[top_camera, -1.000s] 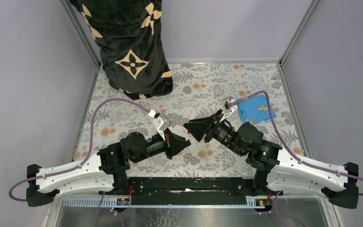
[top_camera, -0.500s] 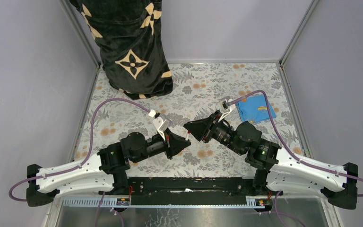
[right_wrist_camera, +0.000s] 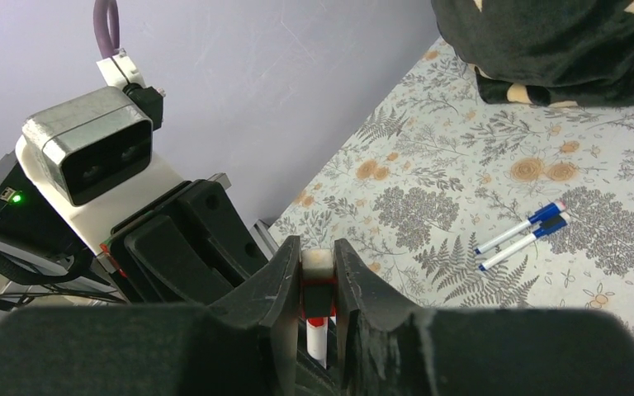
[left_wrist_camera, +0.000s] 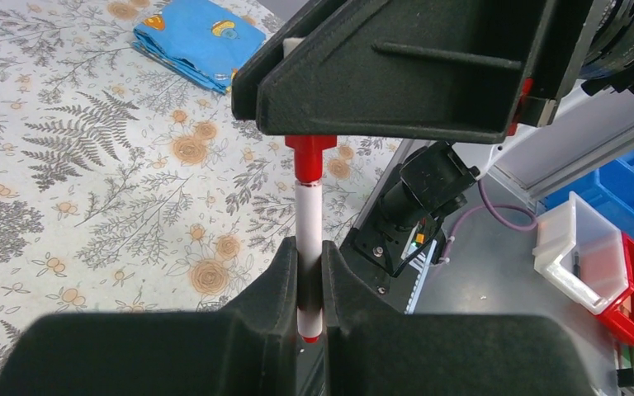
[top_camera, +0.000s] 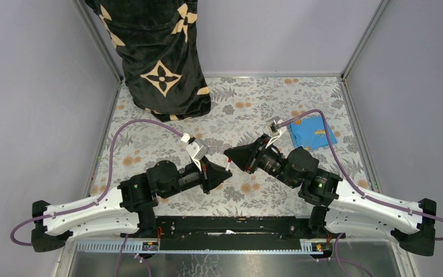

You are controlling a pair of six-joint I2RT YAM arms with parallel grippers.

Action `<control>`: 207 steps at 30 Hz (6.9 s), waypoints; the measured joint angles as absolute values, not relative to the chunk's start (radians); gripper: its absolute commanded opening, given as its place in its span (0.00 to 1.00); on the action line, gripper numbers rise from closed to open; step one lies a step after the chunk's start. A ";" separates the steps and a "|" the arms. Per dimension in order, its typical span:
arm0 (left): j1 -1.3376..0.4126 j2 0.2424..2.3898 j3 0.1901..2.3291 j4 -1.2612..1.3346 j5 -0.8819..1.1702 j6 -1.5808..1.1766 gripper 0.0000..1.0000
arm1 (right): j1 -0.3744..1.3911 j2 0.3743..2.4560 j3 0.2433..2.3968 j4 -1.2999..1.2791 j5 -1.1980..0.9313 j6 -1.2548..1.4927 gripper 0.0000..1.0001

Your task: Insert the pens into the pen caps

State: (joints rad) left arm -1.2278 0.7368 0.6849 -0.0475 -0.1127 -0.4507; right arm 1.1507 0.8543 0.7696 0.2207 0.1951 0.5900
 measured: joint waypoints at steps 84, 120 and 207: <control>-1.228 0.746 0.954 -0.089 0.014 -0.287 0.00 | 1.488 0.632 0.656 0.400 0.441 0.287 0.55; -1.171 0.868 0.973 -0.326 -0.146 -0.342 0.00 | 0.757 0.980 0.620 -0.260 0.147 0.584 0.70; -0.751 0.849 0.947 -0.506 -0.294 -0.349 0.62 | 0.732 0.714 0.522 -0.421 0.080 0.617 1.00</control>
